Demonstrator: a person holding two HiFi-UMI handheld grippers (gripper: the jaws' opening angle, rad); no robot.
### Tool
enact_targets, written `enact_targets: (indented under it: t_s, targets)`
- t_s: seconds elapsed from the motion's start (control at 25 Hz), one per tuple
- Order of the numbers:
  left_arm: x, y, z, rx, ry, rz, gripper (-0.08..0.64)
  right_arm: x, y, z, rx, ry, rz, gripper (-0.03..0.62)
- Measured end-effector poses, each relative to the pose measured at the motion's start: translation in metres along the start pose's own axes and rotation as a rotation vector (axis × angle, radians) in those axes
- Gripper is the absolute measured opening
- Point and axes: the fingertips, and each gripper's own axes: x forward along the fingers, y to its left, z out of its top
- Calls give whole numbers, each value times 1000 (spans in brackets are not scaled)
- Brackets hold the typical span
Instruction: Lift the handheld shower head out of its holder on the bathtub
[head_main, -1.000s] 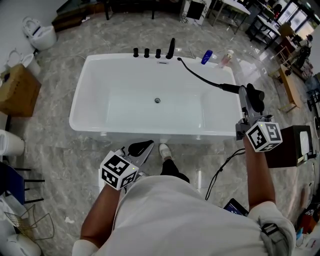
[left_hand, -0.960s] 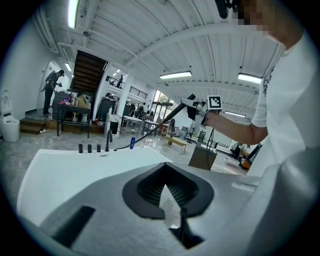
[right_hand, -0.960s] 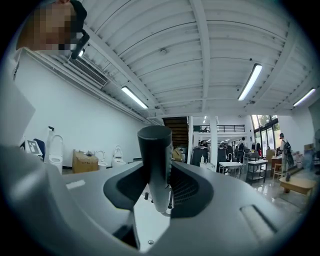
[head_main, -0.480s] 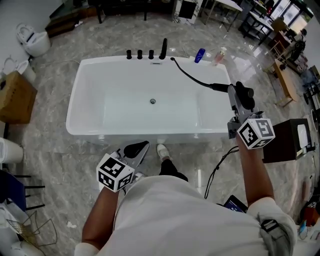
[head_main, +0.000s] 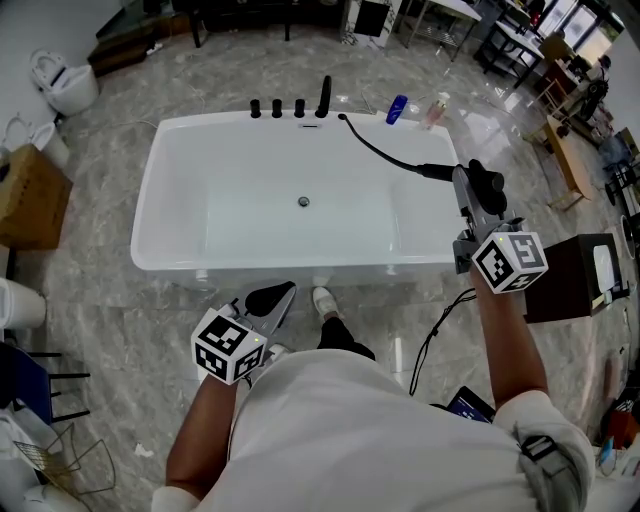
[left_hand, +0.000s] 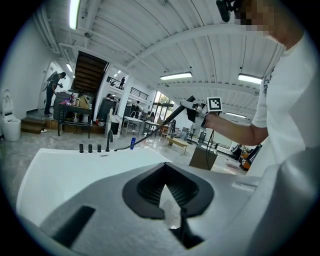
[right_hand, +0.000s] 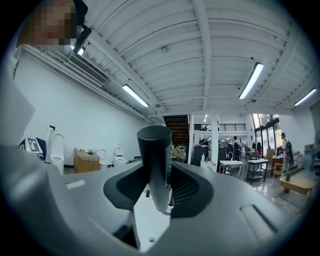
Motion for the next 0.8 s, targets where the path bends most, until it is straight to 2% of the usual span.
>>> enact_targets:
  t_s: [0.8]
  targets:
    - [-7,6,0,-1,-7,9,6,10,12,4,-13,6,19,144]
